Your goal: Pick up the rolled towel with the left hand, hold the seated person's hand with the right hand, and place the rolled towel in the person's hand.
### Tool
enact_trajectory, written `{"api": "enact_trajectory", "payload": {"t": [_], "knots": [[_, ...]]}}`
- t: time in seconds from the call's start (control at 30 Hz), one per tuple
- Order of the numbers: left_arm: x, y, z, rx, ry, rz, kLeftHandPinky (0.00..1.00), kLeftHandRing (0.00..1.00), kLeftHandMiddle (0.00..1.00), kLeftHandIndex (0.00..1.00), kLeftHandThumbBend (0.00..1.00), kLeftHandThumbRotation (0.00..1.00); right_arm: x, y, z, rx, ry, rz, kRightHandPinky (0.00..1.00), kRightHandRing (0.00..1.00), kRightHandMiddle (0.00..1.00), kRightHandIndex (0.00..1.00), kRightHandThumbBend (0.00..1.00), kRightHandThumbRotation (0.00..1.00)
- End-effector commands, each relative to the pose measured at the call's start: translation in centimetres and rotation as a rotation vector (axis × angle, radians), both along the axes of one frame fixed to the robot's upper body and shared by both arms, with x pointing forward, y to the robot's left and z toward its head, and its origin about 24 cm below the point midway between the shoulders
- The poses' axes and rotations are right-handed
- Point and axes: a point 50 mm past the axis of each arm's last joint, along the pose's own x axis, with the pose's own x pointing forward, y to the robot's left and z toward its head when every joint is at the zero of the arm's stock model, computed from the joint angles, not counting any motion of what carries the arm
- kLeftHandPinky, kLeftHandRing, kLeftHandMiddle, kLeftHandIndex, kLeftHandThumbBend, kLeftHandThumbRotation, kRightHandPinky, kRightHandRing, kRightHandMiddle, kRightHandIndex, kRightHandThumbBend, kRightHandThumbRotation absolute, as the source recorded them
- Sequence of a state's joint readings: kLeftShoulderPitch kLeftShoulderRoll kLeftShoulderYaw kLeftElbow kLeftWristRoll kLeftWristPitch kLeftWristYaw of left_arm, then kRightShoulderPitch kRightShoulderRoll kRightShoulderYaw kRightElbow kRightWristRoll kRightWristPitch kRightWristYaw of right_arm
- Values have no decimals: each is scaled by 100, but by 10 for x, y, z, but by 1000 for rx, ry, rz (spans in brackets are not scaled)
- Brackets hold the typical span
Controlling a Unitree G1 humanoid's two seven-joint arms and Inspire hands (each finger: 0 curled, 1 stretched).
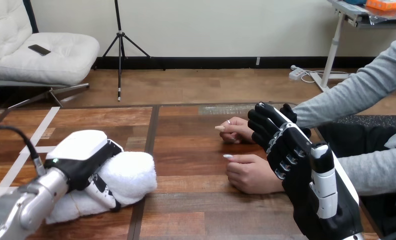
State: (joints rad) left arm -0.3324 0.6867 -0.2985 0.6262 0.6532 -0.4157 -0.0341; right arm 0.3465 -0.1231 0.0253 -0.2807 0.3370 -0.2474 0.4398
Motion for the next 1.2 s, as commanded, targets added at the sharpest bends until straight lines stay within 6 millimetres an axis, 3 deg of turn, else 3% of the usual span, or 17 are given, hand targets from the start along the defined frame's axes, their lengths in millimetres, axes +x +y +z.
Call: {"api": "enact_trajectory", "payload": {"t": [0.0, 0.7, 1.17], "knots": [[11, -3, 28, -106, -147, 11, 34, 39, 45, 44, 74, 0, 6, 1, 20, -8, -109, 10, 99, 95, 92, 90, 79, 95], [-10, -7, 40, -467, -229, 51, 36, 39, 44, 44, 67, 0, 7, -2, 18, -27, -104, -6, 97, 94, 91, 89, 78, 95], [-32, -16, 43, -668, -322, 78, 30, 33, 40, 42, 69, 0, 9, -6, 18, -46, -99, -10, 94, 93, 90, 88, 79, 94]]}}
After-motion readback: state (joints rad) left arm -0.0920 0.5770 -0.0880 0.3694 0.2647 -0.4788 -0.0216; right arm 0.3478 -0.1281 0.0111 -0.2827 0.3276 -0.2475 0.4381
